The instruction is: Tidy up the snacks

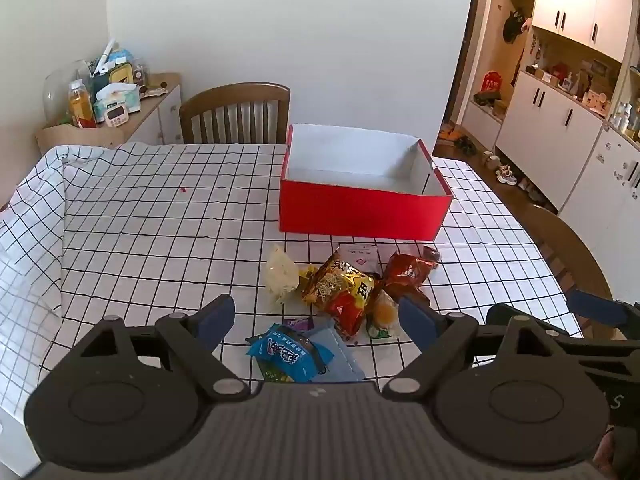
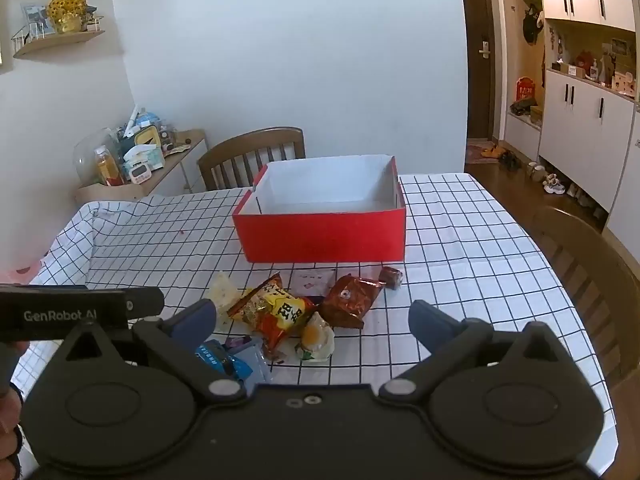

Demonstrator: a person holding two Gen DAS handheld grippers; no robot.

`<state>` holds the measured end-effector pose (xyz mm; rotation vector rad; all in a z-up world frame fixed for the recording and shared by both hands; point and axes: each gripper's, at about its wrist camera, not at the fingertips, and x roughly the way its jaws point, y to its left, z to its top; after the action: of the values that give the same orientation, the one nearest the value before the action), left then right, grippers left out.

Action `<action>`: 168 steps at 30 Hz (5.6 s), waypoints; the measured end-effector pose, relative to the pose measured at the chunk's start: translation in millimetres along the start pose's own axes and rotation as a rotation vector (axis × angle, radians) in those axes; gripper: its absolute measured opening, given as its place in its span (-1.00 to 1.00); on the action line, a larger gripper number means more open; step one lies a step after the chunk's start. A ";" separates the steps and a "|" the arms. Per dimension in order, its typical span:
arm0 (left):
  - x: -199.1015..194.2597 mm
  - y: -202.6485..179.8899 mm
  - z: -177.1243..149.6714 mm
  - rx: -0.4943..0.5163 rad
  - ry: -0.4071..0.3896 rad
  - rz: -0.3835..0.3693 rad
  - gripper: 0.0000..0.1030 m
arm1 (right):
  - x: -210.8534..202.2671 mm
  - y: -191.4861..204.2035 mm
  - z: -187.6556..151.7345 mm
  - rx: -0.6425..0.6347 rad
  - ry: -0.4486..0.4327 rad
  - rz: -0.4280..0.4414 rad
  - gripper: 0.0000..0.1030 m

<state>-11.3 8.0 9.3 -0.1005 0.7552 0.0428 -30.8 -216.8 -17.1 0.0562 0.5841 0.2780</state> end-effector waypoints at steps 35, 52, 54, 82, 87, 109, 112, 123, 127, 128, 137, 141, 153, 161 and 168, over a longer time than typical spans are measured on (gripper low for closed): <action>9.1 -2.7 -6.5 -0.003 0.038 -0.025 0.74 | -3.3 -2.7 -7.6 -0.010 -0.011 -0.035 0.99; 26.2 2.1 -4.2 -0.017 0.079 -0.021 0.74 | 13.2 -2.1 -1.9 -0.036 0.036 -0.022 0.99; 31.3 4.0 -3.0 -0.025 0.087 -0.025 0.74 | 19.1 -2.5 0.0 -0.043 0.043 -0.032 0.99; 136.0 49.5 3.0 -0.231 0.350 0.093 0.73 | 150.0 -66.9 9.9 0.110 0.251 -0.002 0.75; 153.1 54.0 -5.6 -0.303 0.412 0.107 0.73 | 182.1 -69.5 18.1 0.146 0.293 0.013 0.72; 201.1 52.1 -27.0 -0.474 0.548 0.086 0.13 | 268.1 -73.0 22.0 0.335 0.427 -0.018 0.32; 203.7 51.9 -28.2 -0.478 0.548 0.087 0.04 | 271.5 -71.3 18.3 0.342 0.443 -0.008 0.27; 197.8 57.2 -30.8 -0.500 0.524 0.074 -0.16 | 270.1 -74.9 17.1 0.330 0.417 -0.001 -0.09; 192.2 59.6 -30.1 -0.513 0.507 0.066 -0.16 | 261.0 -77.9 19.4 0.335 0.397 0.004 -0.17; 189.9 60.5 -29.6 -0.515 0.499 0.063 -0.16 | 258.1 -78.4 20.3 0.333 0.392 0.004 -0.17; 158.3 64.7 -18.5 -0.489 0.407 0.040 -0.16 | 223.1 -81.6 33.8 0.309 0.342 0.047 -0.19; 146.1 62.6 -5.3 -0.454 0.364 0.018 -0.16 | 208.5 -81.0 44.6 0.290 0.322 0.079 -0.19; 129.5 46.5 55.4 -0.314 0.255 -0.023 -0.16 | 185.8 -74.7 86.0 0.208 0.265 0.142 -0.19; 135.6 22.5 114.0 -0.197 0.199 -0.024 -0.16 | 190.5 -71.4 122.4 0.154 0.230 0.160 -0.19; 160.3 -5.6 165.4 -0.074 0.149 0.004 -0.16 | 212.2 -74.6 150.6 0.130 0.208 0.145 -0.19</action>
<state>218.6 20.4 19.5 -0.1740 0.9025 0.0678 239.6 -226.3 -15.1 0.1969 0.8066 0.3898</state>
